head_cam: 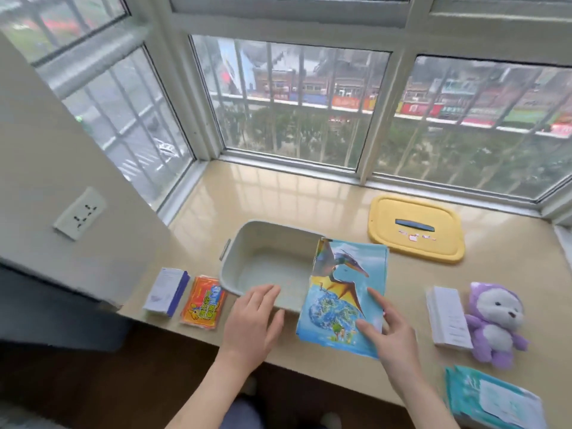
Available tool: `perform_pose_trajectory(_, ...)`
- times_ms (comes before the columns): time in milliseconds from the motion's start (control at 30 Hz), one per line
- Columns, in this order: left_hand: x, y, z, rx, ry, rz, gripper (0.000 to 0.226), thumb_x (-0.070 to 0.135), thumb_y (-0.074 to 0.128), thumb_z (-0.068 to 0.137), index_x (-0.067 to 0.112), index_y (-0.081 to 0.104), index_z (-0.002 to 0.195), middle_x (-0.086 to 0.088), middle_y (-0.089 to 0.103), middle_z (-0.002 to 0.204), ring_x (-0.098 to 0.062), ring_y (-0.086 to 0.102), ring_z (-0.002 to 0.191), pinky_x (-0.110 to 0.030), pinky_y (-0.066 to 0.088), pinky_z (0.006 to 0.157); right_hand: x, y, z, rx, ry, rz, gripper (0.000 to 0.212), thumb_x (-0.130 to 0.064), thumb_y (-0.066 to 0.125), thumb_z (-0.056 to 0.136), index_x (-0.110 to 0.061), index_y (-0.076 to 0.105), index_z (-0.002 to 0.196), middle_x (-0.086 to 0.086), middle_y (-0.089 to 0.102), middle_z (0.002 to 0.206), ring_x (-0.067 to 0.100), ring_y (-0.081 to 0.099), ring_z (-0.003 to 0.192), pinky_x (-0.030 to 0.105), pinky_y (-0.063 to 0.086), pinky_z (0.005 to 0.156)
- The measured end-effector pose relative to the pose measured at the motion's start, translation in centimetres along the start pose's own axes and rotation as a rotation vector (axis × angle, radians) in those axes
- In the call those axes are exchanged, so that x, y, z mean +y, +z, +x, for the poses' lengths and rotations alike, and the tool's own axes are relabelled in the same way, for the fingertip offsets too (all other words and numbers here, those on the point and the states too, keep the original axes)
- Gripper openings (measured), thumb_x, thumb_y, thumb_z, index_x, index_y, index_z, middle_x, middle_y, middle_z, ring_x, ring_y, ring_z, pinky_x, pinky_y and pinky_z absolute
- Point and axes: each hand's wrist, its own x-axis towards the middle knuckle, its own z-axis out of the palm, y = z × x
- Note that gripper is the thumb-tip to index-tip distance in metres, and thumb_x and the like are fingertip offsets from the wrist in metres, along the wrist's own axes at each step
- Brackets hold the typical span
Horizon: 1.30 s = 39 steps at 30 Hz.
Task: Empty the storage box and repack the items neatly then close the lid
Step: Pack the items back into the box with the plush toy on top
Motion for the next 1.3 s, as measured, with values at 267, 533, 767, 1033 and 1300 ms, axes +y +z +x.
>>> perform_pose_trajectory(267,-13.3,-3.4,-5.2,-0.072,-0.141,0.016,0.045,0.035,0.044,0.094,0.008,0.064,0.124,-0.004,0.065,0.12,-0.019,0.057,0.112,-0.033,0.049,0.095,2.6,12.3,-0.2,0.026,0.072,-0.017,0.058,0.007,0.07,0.084,-0.026,0.061,0.13,-0.005,0.067,0.117,0.005,0.072,0.088,0.02,0.057,0.061)
perform_pose_trajectory(533,-23.9,-1.4,-4.7,-0.321,-0.417,-0.099,0.061,0.04,0.056,0.094,0.021,0.037,0.149,0.003,0.035,0.152,-0.013,0.033,0.139,-0.031,0.039,0.109,5.5,20.1,2.4,0.07,0.08,-0.089,0.06,0.009,0.069,0.084,-0.022,0.059,0.134,0.005,0.069,0.115,-0.005,0.068,0.085,0.01,0.052,0.068)
perform_pose_trajectory(767,-29.8,5.6,-3.5,-0.481,-0.511,-0.086,0.07,0.043,0.056,0.095,0.027,0.02,0.154,-0.002,0.022,0.159,-0.019,0.026,0.145,-0.041,0.038,0.112,8.1,22.6,7.3,0.114,0.046,-0.124,0.06,0.005,0.072,0.083,-0.029,0.061,0.132,0.004,0.067,0.114,-0.016,0.062,0.09,0.007,0.051,0.07)
perform_pose_trajectory(1033,-32.7,12.0,-2.9,-0.474,-0.629,0.065,0.075,0.042,0.056,0.095,0.026,0.014,0.155,-0.013,0.017,0.16,-0.032,0.014,0.148,-0.049,0.025,0.118,11.4,22.9,11.4,0.123,-0.006,-0.028,0.06,0.008,0.069,0.084,-0.032,0.062,0.129,-0.008,0.069,0.12,0.012,0.068,0.108,0.029,0.055,0.091)
perform_pose_trajectory(1300,-33.2,13.0,-2.8,-0.418,-0.737,-0.048,0.074,0.029,0.066,0.091,0.027,0.022,0.152,-0.013,0.024,0.151,-0.03,0.021,0.141,-0.044,0.035,0.112,12.5,23.3,12.4,0.114,0.02,0.019,0.061,0.012,0.066,0.084,-0.024,0.058,0.134,-0.01,0.069,0.119,0.009,0.067,0.109,0.024,0.056,0.086)
